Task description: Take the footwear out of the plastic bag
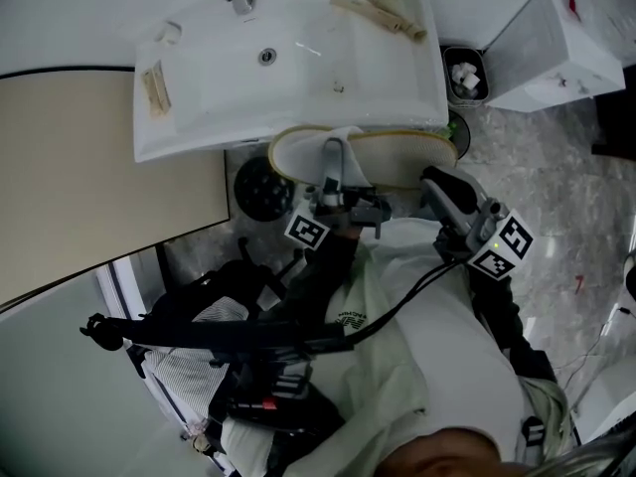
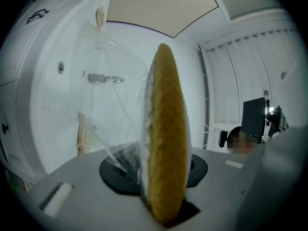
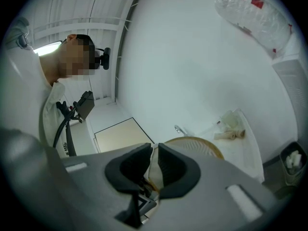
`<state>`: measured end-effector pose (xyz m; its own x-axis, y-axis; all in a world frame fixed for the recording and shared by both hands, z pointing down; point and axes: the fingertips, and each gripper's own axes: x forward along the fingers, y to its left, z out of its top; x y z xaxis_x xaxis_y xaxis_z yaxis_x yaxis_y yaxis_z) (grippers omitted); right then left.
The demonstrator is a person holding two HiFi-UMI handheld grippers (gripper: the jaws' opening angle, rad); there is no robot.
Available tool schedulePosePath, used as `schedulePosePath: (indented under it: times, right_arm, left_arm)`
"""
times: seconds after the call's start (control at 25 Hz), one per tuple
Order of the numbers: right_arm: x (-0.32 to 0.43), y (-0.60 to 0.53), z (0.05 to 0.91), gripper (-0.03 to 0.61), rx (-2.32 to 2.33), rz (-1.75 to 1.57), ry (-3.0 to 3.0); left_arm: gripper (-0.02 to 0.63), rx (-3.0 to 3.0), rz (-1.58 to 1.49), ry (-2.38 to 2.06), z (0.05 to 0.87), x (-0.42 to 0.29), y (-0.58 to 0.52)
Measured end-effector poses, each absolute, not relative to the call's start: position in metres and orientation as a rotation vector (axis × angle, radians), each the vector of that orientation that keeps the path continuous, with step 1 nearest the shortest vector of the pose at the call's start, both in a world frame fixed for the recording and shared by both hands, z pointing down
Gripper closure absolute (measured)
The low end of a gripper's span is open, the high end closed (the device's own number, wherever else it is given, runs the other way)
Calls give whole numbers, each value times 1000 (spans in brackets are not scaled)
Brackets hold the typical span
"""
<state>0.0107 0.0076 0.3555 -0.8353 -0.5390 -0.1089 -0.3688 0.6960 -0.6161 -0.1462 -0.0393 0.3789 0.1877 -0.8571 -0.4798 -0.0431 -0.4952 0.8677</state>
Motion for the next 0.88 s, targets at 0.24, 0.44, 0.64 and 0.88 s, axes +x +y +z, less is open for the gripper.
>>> schedulePosePath:
  times: [0.24,0.44,0.64,0.88]
  right_arm:
    - [12,7,352,567,-669,-859,2622]
    - [17,9,350,577,-634,-834,2645]
    - [23,5,349,577,-623,-833,2683]
    - [8,9,351,577,-600,-830,2725]
  left_arm:
    - [494,1725,-1424,-848,376,-143,-38]
    - [494,1721,-1467,-851,375,-142,-36]
    - [494,1714,-1475,-860,376,-131,-37]
    - [494,1698,-1479,-860,380,-135,-36]
